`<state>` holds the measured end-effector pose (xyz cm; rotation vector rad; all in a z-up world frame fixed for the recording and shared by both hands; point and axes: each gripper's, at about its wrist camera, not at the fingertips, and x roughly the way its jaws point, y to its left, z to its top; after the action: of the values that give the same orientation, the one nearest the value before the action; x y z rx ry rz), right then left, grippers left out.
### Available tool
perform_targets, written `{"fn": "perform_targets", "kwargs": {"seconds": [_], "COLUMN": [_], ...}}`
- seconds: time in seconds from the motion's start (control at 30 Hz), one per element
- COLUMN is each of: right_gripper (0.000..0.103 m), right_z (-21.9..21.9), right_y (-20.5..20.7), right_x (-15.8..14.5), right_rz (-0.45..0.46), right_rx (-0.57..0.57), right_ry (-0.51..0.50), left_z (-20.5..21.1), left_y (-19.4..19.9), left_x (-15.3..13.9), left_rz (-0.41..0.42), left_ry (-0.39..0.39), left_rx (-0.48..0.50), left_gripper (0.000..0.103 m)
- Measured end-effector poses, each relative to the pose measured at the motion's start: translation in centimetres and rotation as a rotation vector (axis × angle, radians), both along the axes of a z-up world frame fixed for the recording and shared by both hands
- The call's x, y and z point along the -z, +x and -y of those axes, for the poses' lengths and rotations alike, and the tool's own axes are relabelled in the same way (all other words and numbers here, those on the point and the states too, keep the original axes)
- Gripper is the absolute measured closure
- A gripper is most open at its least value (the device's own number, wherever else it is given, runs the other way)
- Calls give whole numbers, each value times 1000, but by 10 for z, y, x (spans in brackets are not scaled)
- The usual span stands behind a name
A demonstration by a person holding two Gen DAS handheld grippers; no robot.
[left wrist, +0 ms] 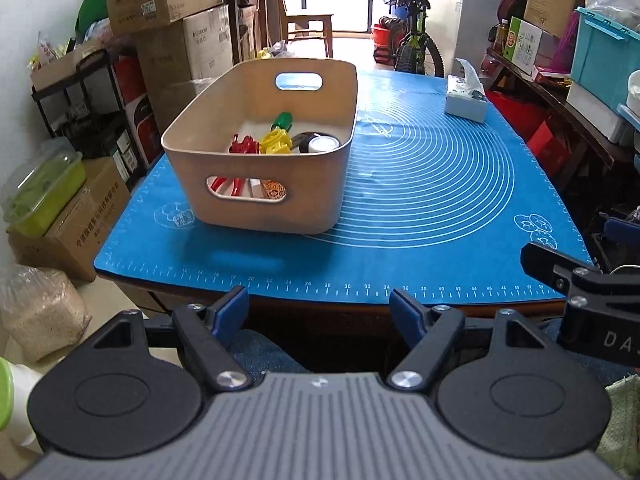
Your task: Organize rigid objects
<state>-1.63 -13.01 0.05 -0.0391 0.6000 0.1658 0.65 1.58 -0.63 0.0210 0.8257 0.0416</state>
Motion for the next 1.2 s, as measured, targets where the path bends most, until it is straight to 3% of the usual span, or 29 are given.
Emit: {"fn": "perform_targets", "kwargs": {"seconds": [0.17, 1.2], "right_gripper": [3, 3], "right_z": [1, 5], "right_y": [1, 3], "right_x": [0, 1], "right_rz": [1, -10], "right_rx": [4, 7], "right_ry": [8, 18], "left_z": [-5, -5], "left_y": [2, 2], "left_x": [1, -1], "left_rz": [-15, -13], "left_ry": [-29, -8], "left_rx": [-24, -18], "left_gripper": [25, 25]}}
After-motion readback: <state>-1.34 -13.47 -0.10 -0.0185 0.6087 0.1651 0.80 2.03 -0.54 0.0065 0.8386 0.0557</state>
